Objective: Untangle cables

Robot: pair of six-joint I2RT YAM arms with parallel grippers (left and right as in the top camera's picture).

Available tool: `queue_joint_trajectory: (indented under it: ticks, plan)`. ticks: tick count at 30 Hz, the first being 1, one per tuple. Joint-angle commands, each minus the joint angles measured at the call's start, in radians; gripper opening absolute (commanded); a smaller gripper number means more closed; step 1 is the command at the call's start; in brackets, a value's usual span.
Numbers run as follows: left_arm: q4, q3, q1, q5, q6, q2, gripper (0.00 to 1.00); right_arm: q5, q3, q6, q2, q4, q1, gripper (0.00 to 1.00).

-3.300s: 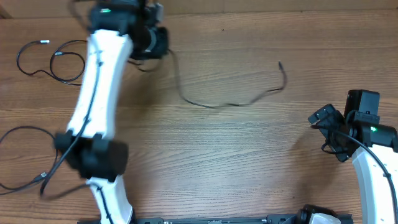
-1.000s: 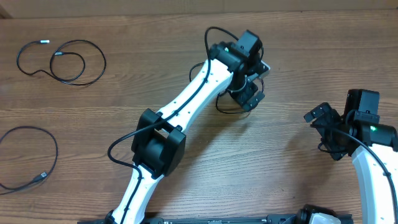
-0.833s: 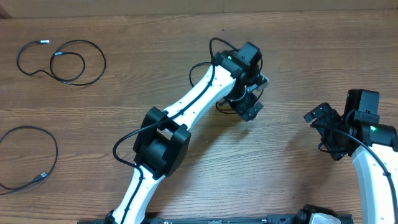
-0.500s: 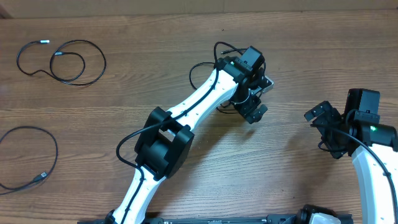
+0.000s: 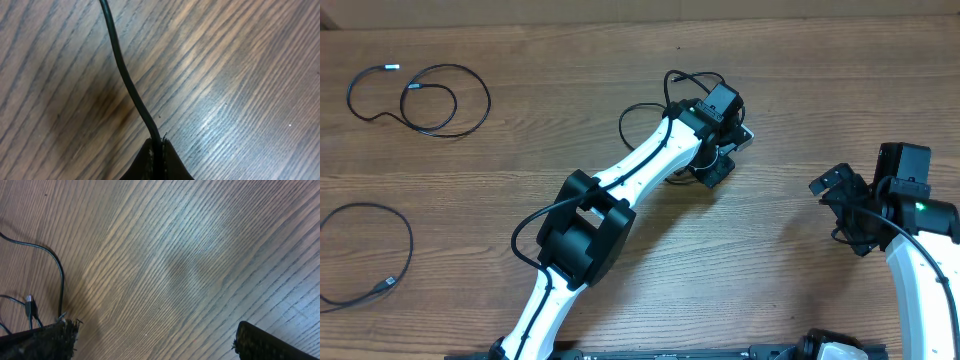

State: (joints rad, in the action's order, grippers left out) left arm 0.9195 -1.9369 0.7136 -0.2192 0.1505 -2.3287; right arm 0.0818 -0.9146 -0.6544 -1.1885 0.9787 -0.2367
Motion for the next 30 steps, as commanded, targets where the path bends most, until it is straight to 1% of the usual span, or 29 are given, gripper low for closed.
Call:
queue_joint_trajectory:
  ticks: [1,3,5,8,11,13,15,16,17,21,23,24,26,30]
  plan:
    - [0.023,-0.087,-0.015,0.008,-0.097,0.007,0.04,0.002,-0.001,-0.006,-0.003,-0.005,-0.006,1.0]
    - [0.057,-0.146,-0.027,-0.021,-0.113,0.019,0.04,0.002,-0.001,-0.006,-0.003,-0.005,-0.006,1.0]
    - [0.095,-0.222,-0.043,-0.1,-0.113,0.045,0.04,0.002,-0.001,-0.006,-0.003,-0.005,-0.006,1.0]
    - [0.104,-0.291,-0.072,-0.211,-0.122,0.086,0.04,0.002,-0.001,-0.006,-0.003,-0.005,-0.006,1.0]
    - [0.102,-0.313,-0.109,-0.219,-0.216,0.132,0.04,0.002,-0.001,-0.006,-0.003,-0.004,-0.006,1.0]
    - [0.108,-0.314,-0.146,-0.217,-0.237,0.166,0.04,0.002,-0.001,-0.006,-0.003,-0.004,-0.006,1.0]
    - [0.124,-0.314,-0.197,-0.202,-0.246,0.204,0.04,0.002,-0.001,-0.006,-0.003,-0.004,-0.006,1.0]
    - [0.139,-0.314,-0.229,-0.17,-0.257,0.227,0.04,0.002,-0.001,-0.006,-0.003,-0.005,-0.006,1.0]
    - [0.171,-0.314,-0.278,-0.113,-0.271,0.261,0.04,0.002,-0.001,-0.006,-0.003,-0.005,-0.006,1.0]
    - [0.293,-0.314,-0.411,-0.014,-0.27,0.352,0.04,0.002,-0.001,-0.006,-0.003,-0.005,-0.006,1.0]
    - [0.369,-0.314,-0.499,0.051,-0.271,0.414,0.04,0.002,-0.001,-0.007,-0.003,-0.01,-0.006,1.0]
    - [0.385,-0.314,-0.52,0.064,-0.271,0.428,0.04,0.002,-0.001,-0.006,-0.003,-0.013,-0.006,1.0]
    - [0.431,-0.314,-0.61,0.069,-0.277,0.488,0.04,0.002,-0.001,-0.007,-0.003,-0.024,-0.006,1.0]
    - [0.48,-0.314,-0.689,0.07,-0.29,0.534,0.04,0.003,-0.001,-0.011,-0.003,-0.028,-0.006,1.0]
